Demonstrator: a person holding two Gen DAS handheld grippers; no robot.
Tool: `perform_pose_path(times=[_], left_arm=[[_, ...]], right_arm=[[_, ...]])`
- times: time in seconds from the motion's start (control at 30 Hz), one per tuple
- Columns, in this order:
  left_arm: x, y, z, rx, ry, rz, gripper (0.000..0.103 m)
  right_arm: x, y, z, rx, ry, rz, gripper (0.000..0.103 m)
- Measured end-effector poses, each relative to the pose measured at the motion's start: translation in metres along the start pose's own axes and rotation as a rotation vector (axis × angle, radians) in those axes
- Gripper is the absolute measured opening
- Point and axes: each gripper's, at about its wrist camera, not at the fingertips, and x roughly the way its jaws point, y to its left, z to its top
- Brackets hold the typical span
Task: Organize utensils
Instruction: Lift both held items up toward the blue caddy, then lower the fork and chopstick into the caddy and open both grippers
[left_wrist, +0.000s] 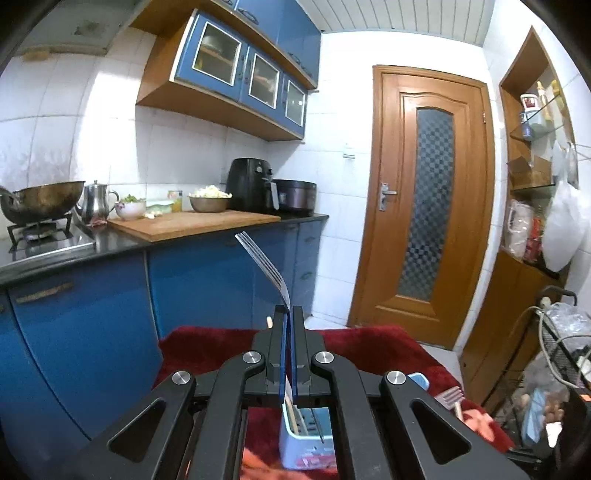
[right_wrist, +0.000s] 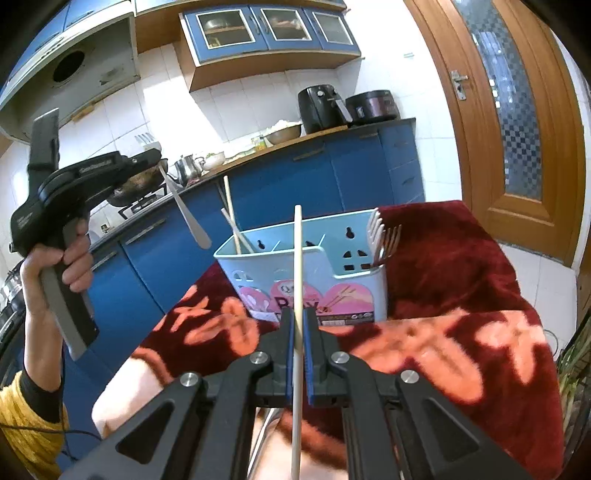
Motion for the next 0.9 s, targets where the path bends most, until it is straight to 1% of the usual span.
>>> perform_pose_path(times=[0.13,0.27,0.47,0.7,0.9], left_arm=[[0.016,-0.002,-0.006,0.018,-0.001,0.03,0.001],[0.034,0.0,-0.018,0.01,0.021,0.031,0.001],[0.049,0.0,-0.036,0.008,0.029,0.057,0.001],[0.058,-0.005,-0.059,0.009,0.048,0.034,0.001],[0.062,-0.009,-0.074,0.014,0.059,0.026,0.001]], right_arm=[[-0.001,-0.004,0.002,0.003,-0.029,-0.001,0.006],[-0.003,-0.006,0.006,-0.005,-0.061,-0.012,0.006],[-0.005,-0.003,0.021,-0.034,-0.124,-0.024,0.006],[0.007,-0.002,0.048,-0.032,-0.216,-0.036,0.006],[0.023,0.005,0.064,-0.095,-0.34,-0.129,0.006]])
